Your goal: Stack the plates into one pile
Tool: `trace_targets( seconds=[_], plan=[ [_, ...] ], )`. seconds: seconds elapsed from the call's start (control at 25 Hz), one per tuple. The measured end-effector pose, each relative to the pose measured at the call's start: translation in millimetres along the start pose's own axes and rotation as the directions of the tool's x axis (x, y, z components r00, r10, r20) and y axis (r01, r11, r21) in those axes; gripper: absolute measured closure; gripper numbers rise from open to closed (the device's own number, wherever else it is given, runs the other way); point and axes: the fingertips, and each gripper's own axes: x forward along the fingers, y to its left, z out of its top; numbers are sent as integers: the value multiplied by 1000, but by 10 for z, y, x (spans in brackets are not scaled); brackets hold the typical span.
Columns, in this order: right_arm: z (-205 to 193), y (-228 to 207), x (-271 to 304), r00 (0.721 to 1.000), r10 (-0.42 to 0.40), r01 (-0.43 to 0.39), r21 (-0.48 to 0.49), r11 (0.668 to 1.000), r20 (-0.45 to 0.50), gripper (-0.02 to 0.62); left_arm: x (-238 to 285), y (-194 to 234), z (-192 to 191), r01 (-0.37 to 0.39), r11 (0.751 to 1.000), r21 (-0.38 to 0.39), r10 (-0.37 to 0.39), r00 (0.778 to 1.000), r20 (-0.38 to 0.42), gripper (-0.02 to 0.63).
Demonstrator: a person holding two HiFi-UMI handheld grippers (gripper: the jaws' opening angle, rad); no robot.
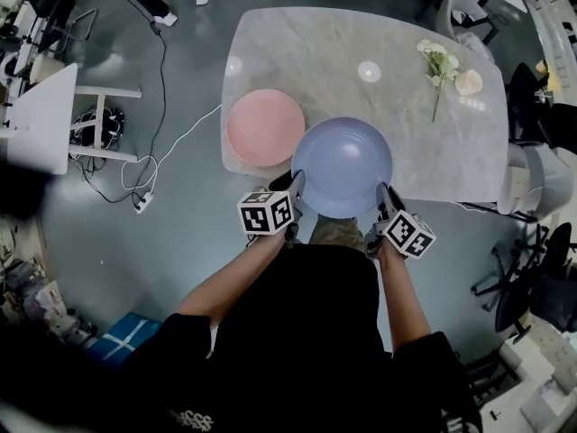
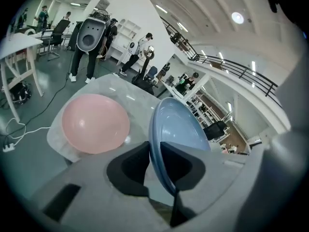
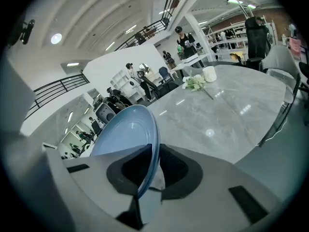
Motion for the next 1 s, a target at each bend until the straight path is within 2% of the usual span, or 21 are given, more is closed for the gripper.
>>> trace_targets(
  seconds=[0.16, 0.36, 0.44, 0.56, 0.64, 1.0],
  plan=[
    [-643, 430, -239, 1000, 7, -7, -9, 1000, 7, 540, -590, 374, -230, 4, 1000, 10, -4, 1000, 5, 528],
    [-1336, 865, -472, 1000, 2, -1, 46, 999, -16, 540, -1279, 741, -459, -12, 1000, 23, 11, 999, 36, 532],
    [-1497, 1047, -537, 1000, 4, -4, 11, 1000, -15, 540, -1528, 858, -511, -19, 1000, 18, 18, 998, 57, 532],
    [-1617, 1377, -578, 1000, 12, -14, -124, 992, -15, 540, -1849, 1052, -549, -34, 999, -9, 34, 995, 94, 537],
    [-1642, 1532, -548, 999, 28, -32, -172, 985, -25, 540, -1974, 1155, -546, -42, 999, -25, 45, 992, 116, 538],
    [-1621, 1815, -338, 996, 75, -81, -167, 983, -40, 540, -2135, 1328, -273, -47, 998, -52, 56, 981, 185, 538]
  ],
)
